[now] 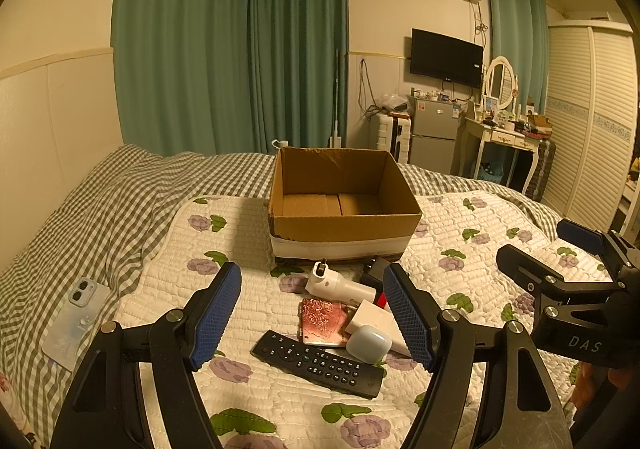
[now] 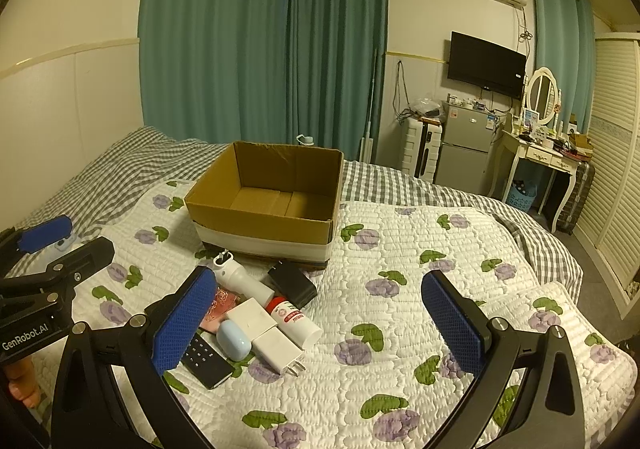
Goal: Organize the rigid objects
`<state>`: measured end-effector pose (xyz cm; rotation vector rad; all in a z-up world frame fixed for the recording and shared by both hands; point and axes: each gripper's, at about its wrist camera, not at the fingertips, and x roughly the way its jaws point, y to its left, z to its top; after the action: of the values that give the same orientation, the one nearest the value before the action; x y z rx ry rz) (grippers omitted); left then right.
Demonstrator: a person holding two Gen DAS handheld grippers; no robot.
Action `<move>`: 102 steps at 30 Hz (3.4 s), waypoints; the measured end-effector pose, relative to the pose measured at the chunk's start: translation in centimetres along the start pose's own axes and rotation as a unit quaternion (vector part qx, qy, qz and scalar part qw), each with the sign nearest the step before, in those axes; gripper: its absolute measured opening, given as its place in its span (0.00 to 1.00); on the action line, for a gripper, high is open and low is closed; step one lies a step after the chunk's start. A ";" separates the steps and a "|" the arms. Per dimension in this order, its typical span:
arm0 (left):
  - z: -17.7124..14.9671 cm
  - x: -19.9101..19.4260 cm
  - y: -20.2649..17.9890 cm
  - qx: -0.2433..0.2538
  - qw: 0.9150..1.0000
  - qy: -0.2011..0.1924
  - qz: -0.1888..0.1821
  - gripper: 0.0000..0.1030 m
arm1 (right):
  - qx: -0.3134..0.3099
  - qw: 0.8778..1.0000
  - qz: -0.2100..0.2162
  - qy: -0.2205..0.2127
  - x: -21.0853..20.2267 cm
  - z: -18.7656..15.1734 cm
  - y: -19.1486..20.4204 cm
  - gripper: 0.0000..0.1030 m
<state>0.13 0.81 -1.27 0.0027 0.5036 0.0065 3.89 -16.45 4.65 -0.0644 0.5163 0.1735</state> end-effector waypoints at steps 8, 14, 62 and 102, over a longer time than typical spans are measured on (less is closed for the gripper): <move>0.0 0.0 0.0 0.000 1.000 0.001 0.000 0.74 | -0.002 1.000 0.000 0.001 0.1 0.1 0.0 1.00; 0.0 0.0 0.0 -0.001 1.000 0.001 0.000 0.74 | -0.006 1.000 0.003 0.001 0.2 0.2 0.0 1.00; -8.0 17.1 -7.5 0.082 0.959 0.273 -0.016 0.71 | -0.108 0.957 0.164 0.213 19.5 -6.5 -2.1 0.44; 9.4 15.3 -1.1 0.021 0.994 0.100 -0.026 0.51 | -0.122 0.982 0.132 0.050 12.6 10.8 -0.1 0.36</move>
<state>18.11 -0.15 -0.40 0.0305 0.7031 -0.0555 19.96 -13.49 7.78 -0.2455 0.6015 0.4956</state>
